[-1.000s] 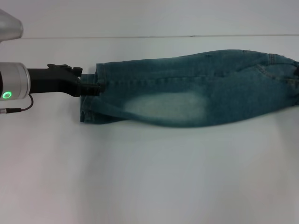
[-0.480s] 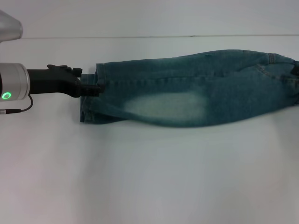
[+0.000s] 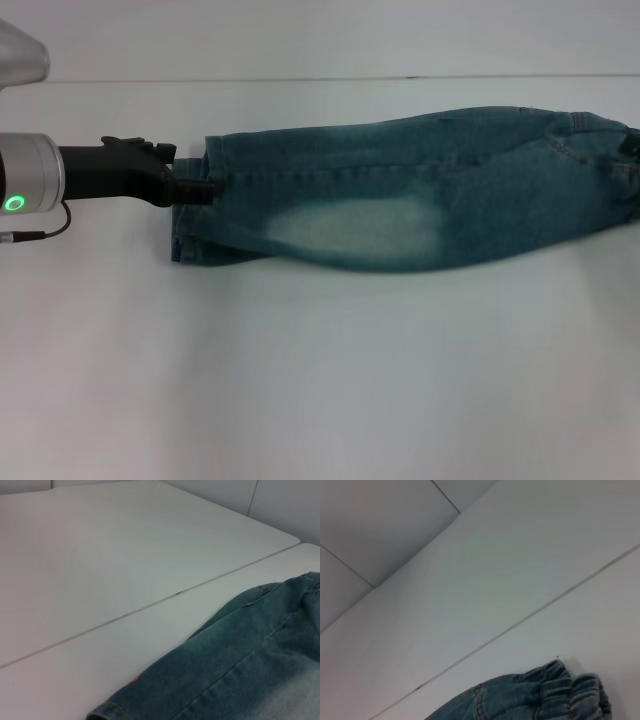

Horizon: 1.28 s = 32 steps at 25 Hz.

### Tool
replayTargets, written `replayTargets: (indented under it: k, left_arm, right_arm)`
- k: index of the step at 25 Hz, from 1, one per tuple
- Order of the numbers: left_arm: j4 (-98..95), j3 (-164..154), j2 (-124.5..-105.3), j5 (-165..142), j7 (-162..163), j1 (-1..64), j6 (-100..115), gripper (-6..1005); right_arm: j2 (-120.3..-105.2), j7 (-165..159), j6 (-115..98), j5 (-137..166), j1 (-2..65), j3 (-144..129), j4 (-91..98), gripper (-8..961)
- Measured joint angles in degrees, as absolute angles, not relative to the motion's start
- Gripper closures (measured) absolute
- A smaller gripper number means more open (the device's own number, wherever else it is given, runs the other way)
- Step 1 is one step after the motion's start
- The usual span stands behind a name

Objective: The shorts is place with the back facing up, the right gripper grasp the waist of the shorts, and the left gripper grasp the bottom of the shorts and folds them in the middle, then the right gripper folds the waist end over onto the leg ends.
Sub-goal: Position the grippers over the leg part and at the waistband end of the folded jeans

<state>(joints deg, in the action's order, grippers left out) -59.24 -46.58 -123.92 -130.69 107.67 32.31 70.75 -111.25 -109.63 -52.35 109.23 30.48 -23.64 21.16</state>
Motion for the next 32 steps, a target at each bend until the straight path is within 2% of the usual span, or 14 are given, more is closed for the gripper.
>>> replayTargets:
  k: [32]
  left_arm:
    - [-59.2, -46.7, -123.92, -130.7, 107.7, 32.3, 70.9, 80]
  right_arm:
    - [-111.88, -109.5, -49.8, 108.6, 30.3, -23.9, 21.5, 11]
